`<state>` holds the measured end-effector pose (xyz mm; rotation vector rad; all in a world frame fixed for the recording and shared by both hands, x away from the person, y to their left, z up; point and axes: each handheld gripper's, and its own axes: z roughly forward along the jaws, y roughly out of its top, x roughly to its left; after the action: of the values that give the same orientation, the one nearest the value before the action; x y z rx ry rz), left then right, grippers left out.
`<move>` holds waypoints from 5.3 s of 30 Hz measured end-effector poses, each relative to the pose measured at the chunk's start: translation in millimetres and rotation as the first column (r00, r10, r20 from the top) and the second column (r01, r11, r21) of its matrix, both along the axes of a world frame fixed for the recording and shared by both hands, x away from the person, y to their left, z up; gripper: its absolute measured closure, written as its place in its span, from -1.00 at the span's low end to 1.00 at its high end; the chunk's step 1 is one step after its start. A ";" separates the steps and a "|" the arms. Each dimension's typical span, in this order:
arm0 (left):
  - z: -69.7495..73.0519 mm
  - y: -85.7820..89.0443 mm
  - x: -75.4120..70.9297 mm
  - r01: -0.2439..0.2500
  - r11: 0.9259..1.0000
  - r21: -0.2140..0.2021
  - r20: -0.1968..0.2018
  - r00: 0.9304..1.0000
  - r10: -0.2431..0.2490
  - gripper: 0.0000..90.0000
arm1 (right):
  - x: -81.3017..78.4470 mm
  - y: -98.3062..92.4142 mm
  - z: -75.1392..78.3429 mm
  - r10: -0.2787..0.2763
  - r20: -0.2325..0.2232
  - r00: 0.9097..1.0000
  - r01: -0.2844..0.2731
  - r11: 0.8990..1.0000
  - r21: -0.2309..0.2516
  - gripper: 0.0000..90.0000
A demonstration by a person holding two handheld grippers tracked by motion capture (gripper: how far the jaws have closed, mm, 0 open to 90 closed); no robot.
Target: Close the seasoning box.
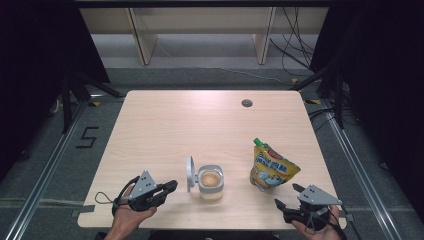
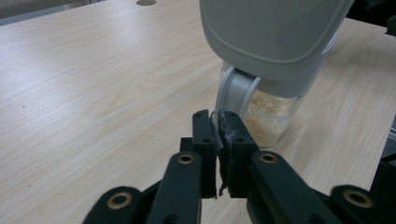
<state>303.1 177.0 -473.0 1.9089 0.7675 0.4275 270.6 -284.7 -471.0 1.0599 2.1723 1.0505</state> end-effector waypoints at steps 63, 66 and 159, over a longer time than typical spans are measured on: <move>38.3 -49.2 11.9 0.133 0.991 -0.019 0.039 0.990 -0.132 0.98 | -0.2 3.4 0.3 -0.003 0.005 1.000 0.003 1.000 -0.014 -0.45; 39.3 -47.8 12.0 0.126 0.991 -0.034 0.035 0.992 -0.125 0.97 | -0.4 3.6 0.2 -0.005 -0.010 1.000 0.005 1.000 -0.009 -0.45; -19.8 -11.0 -34.9 0.087 0.996 0.037 -0.156 0.984 -0.080 -0.60 | -13.3 3.3 -7.0 0.071 -0.116 0.991 -0.064 0.996 0.060 -0.61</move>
<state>268.1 166.0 -492.9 2.0249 0.7803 0.2481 257.3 -281.4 -478.1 1.1064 2.2992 1.1101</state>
